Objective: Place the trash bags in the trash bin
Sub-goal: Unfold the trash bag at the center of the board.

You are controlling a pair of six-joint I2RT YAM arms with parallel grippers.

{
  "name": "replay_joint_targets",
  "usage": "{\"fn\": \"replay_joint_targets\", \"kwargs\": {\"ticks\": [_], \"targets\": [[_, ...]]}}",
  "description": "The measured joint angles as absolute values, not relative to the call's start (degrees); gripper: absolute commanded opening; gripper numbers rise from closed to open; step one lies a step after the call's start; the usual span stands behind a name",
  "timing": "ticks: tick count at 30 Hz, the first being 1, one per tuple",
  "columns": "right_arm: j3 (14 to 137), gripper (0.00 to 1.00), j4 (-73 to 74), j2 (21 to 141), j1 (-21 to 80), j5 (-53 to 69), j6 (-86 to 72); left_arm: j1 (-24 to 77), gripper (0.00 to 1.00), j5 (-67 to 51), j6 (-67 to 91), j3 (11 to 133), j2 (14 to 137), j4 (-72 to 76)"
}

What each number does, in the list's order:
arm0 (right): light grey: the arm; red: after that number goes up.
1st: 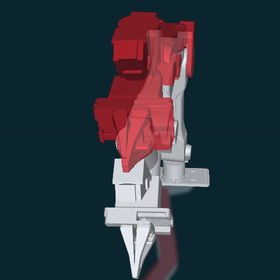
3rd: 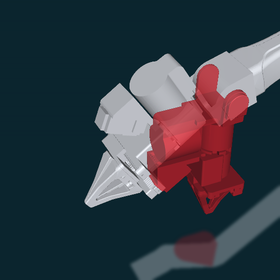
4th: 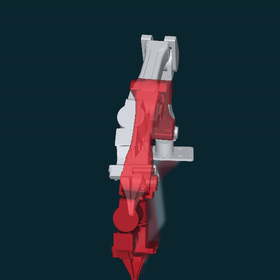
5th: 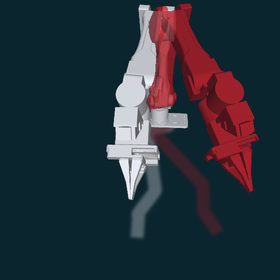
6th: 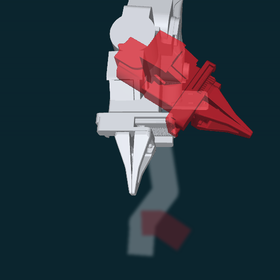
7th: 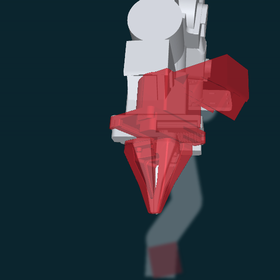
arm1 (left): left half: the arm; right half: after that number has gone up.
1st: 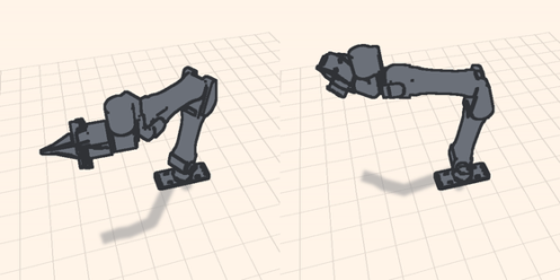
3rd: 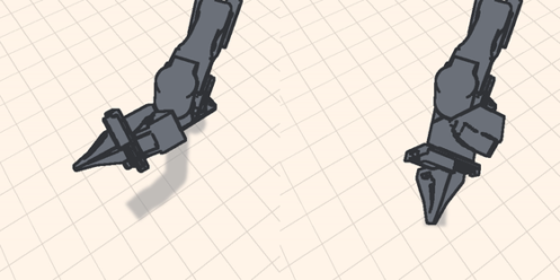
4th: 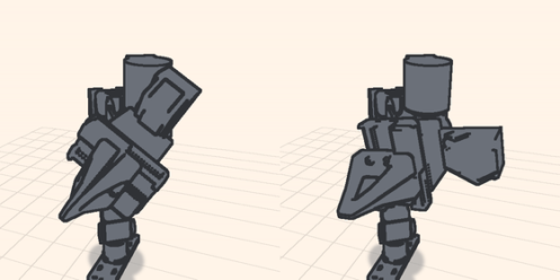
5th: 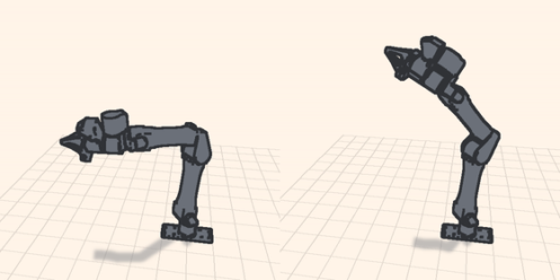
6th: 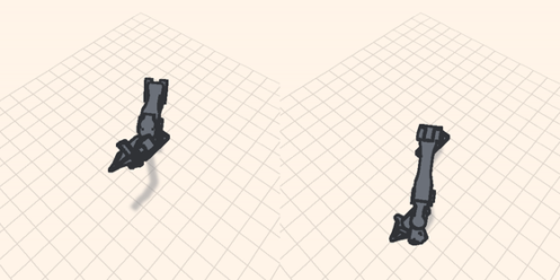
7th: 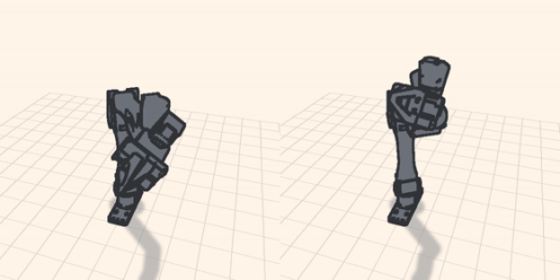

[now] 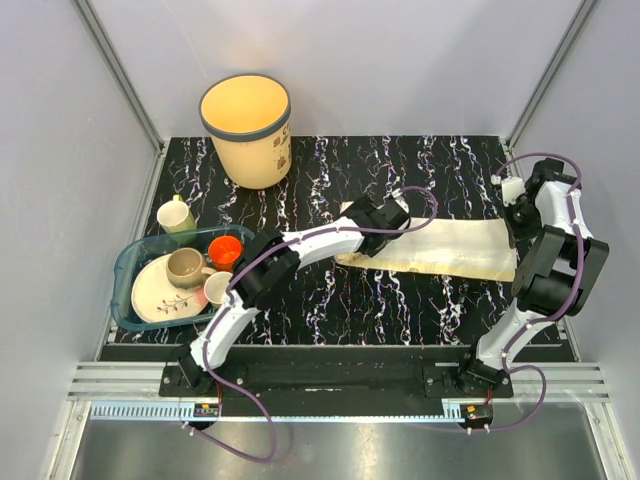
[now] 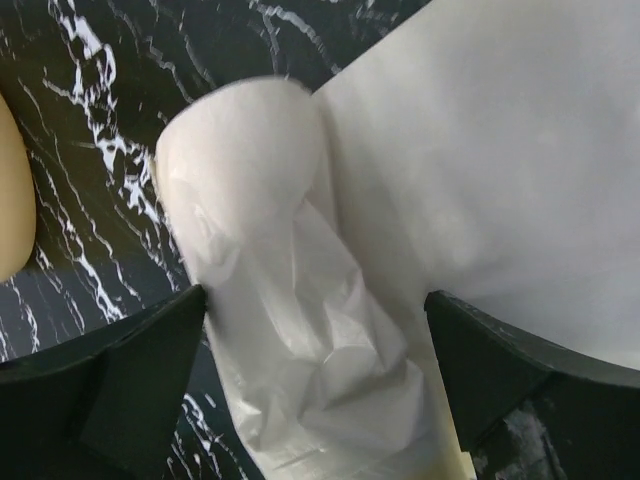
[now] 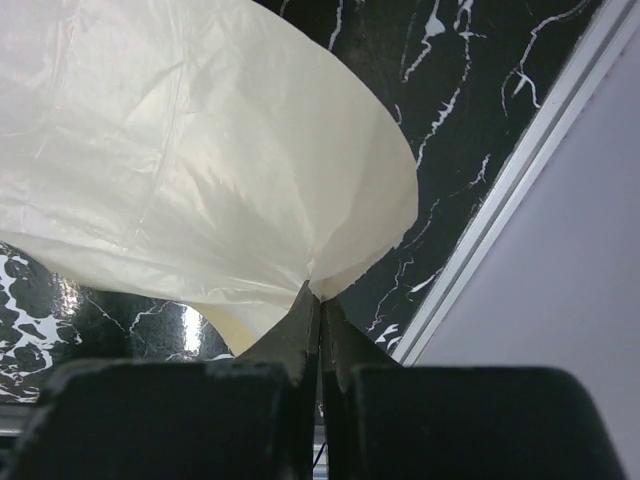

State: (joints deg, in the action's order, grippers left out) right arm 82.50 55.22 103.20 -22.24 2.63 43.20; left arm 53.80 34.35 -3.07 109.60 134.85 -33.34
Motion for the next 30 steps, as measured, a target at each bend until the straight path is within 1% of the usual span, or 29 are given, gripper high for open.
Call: {"fn": "replay_joint_targets", "kwargs": {"ticks": [7, 11, 13, 18, 20, 23, 27, 30], "targets": [[82.5, 0.00, 55.1, 103.4, -23.7, 2.7, 43.4, 50.5, 0.99, 34.9, -3.4, 101.3, 129.1, -31.2], [82.5, 0.00, 55.0, 103.6, -23.7, 2.6, 43.6, 48.4, 0.99, 32.4, -2.5, 97.2, 123.8, -31.1], [82.5, 0.00, 54.7, 103.7, -23.8, 2.6, 43.7, 46.9, 0.97, 29.3, -1.4, 95.2, 120.9, -31.4], [82.5, 0.00, 54.2, 103.7, -23.8, 2.6, 43.9, 41.0, 0.86, 15.7, 3.6, 92.2, 115.5, -31.8], [82.5, 0.00, 54.1, 103.7, -23.8, 2.6, 44.0, 38.5, 0.85, 10.8, 5.4, 92.2, 115.2, -31.6], [82.3, 0.00, 53.8, 103.7, -23.8, 2.6, 44.4, 35.1, 0.89, 5.7, 7.3, 92.2, 115.2, -32.2], [82.2, 0.00, 53.9, 103.7, -24.1, 2.6, 44.9, 32.8, 0.98, 1.6, 8.7, 91.8, 114.9, -32.2], [82.2, 0.00, 53.9, 103.7, -24.2, 2.9, 45.0, 34.8, 0.99, 2.5, 8.6, 89.9, 112.9, -31.1]]}}
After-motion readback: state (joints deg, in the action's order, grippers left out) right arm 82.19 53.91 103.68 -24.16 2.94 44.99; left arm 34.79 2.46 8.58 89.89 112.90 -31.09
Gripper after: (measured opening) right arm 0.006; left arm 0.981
